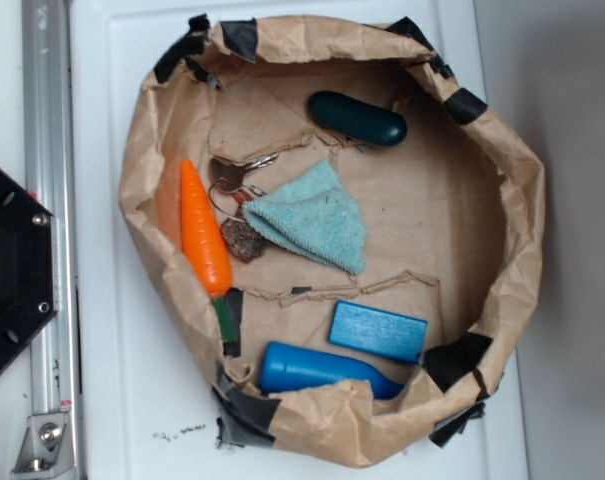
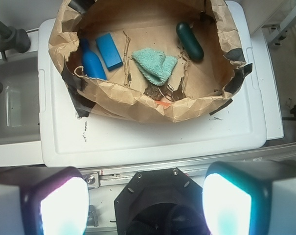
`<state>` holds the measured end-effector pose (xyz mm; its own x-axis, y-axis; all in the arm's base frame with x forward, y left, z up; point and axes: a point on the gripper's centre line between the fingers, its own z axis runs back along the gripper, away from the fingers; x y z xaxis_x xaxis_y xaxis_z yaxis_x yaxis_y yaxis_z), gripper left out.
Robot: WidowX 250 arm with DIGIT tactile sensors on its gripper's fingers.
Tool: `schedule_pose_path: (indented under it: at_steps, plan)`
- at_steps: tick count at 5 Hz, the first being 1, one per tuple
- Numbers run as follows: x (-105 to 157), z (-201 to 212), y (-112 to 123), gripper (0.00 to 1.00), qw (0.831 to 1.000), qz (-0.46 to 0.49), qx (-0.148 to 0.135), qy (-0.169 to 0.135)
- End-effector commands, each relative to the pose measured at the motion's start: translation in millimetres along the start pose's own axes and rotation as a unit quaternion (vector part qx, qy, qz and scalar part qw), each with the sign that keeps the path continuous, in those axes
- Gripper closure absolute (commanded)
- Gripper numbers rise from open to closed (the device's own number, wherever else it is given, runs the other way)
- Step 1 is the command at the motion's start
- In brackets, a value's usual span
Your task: Grab the blue cloth.
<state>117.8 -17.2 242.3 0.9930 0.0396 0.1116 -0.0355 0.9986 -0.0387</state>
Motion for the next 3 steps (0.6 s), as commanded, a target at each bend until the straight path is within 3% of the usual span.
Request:
schedule_pose_path:
  at_steps: [1,2,3]
  plan:
    - [0,0,0,0.0,1.0,0.0,0.0,0.0]
    - [47,-34,14,0.0,0.992,-0.001,0.125,-0.021]
    - [95,-71,13,0.0,0.991,-0.085,0.096,-0.032]
